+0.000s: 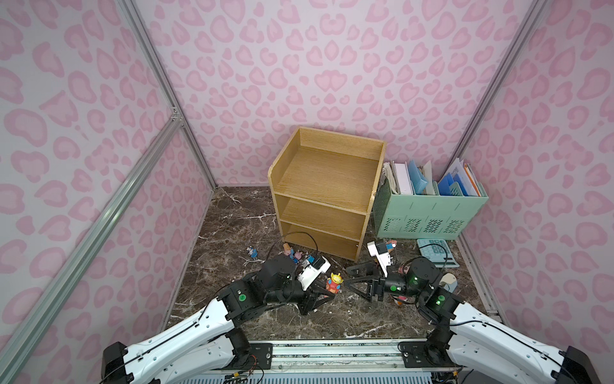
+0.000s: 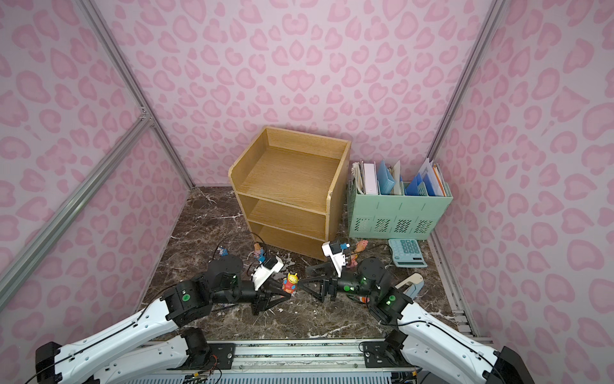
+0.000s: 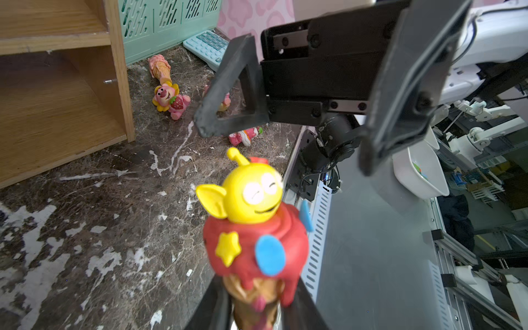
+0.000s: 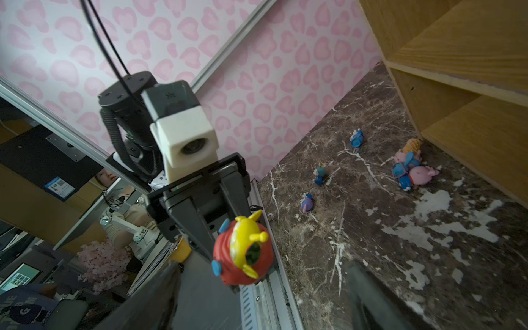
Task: Organize plastic toys on shelves
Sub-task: Pick up the plastic toy at the center of the board.
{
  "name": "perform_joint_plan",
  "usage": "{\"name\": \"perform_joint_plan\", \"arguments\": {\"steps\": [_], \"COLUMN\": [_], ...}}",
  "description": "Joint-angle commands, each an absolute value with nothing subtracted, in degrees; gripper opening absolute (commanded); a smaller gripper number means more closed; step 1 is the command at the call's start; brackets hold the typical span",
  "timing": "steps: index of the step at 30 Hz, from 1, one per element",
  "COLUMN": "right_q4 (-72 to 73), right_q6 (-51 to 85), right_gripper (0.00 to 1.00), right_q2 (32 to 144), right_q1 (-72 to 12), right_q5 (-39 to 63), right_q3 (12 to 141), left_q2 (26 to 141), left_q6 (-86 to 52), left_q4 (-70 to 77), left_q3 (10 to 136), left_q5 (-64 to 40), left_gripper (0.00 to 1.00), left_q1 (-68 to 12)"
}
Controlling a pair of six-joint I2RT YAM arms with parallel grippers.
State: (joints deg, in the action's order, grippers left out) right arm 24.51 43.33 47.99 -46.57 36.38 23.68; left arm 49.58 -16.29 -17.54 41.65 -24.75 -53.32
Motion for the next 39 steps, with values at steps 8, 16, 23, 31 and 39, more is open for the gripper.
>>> {"name": "perform_joint_plan", "arguments": {"steps": [8, 16, 23, 31, 39], "right_q4": [25.81, 29.90, 28.65, 29.33, 29.52], "right_q6": [41.47, 46.77, 47.71, 48.08, 47.82], "right_gripper": [0.87, 0.65, 0.55, 0.48, 0.31], "right_q2": [53.59, 56.06, 53.65, 54.36, 56.05], "right_q1": [-49.11, -49.10, -49.16, -49.74, -50.29], "right_q5": [37.65, 37.36, 36.31, 36.45, 36.74], "right_q3": [27.60, 27.20, 26.57, 25.93, 26.67], "left_q2": [51.10, 52.99, 52.12, 52.20, 52.56], "left_q6": [-14.72, -14.41, -14.24, -14.50, -14.52], "left_q4": [-17.40, -18.34, -18.89, -19.28, -19.73], "left_q3": [42.02, 42.70, 42.57, 42.71, 43.14], "left_q5": [-26.83, -26.86, -25.17, -24.83, -24.70], "left_gripper": [0.24, 0.23, 0.23, 0.23, 0.24], "left_q1": [-53.44, -53.53, -53.52, -53.52, -53.55]}}
